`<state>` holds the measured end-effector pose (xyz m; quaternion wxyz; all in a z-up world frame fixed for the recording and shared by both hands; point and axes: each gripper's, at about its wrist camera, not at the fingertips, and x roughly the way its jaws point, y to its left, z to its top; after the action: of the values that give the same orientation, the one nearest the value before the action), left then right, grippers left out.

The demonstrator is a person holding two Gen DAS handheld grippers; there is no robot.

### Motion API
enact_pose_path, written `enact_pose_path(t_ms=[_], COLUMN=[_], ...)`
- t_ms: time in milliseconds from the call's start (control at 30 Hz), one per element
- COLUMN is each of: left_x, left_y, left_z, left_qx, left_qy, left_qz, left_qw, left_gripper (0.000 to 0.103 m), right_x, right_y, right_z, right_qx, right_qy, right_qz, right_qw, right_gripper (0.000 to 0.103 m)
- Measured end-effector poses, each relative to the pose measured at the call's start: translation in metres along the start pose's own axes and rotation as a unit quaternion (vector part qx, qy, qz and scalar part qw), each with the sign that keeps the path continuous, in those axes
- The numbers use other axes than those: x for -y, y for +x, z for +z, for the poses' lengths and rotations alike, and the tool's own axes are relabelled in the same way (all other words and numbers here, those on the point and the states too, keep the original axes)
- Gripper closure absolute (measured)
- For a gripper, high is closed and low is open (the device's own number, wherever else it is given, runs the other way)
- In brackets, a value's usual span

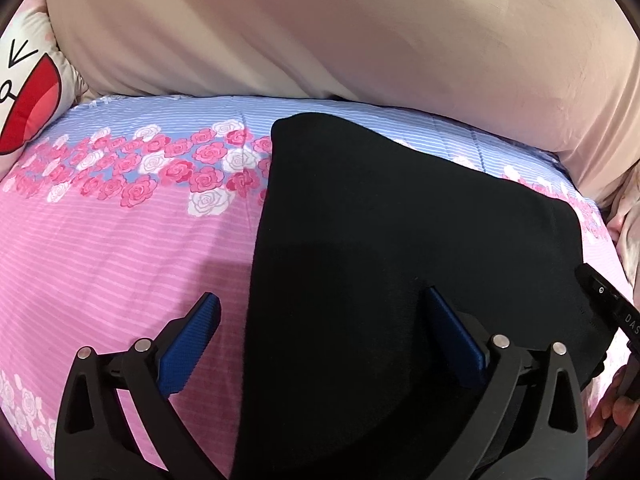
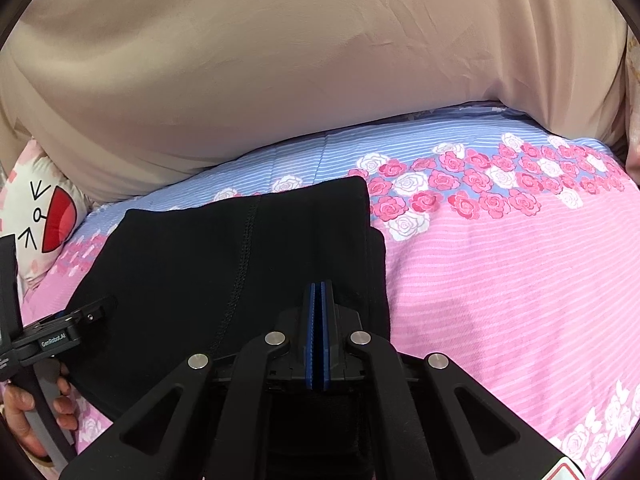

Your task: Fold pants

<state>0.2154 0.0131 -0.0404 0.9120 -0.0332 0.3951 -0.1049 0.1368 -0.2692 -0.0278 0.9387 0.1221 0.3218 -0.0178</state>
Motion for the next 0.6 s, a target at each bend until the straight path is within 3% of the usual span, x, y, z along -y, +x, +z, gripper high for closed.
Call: enact_pose_path(t_ms=[200,300,433,467,533,600], left_x=[0.002,0.015,0.036,0.041,0.049,0.054], left_y=[-0.003,-0.02,-0.057,-0.07,-0.1,-0.122], left_z=[0.001,-0.004,-0.016,-0.022,-0.042,-0.062], left_qx=[0.008,0.031,0.064,0.074,0.093,0.101], left_qy=[0.006,0.03,0.051,0.058,0.07,0.082], left_qz=[0.009,0.028,0.015,0.015,0.025,0.043], left_qw=[0.9999,0.9987,0.9965,0.9954,0.9929,0.9905], left_gripper=[0.005,0.005,0.005,0.005,0.005,0.005], right_x=[-0.002,-0.013,-0.035,-0.038,-0.04,-0.041], right_y=[-0.001,-0.016,-0.053,-0.064,-0.094,-0.12], right_z=[0.0,-0.003,-0.014,-0.018,-0.035,-0.058], right_qx=[0.005,0.031,0.066,0.076,0.095,0.105], right_qy=[-0.004,-0.025,-0.056,-0.057,-0.051,-0.043], right_qz=[-0.004,-0.028,-0.025,-0.022,-0.024,-0.042], right_qw=[1.0,0.999,0.996,0.995,0.994,0.993], right_gripper=[0.103,0.091,0.089,0.085,0.048,0.044])
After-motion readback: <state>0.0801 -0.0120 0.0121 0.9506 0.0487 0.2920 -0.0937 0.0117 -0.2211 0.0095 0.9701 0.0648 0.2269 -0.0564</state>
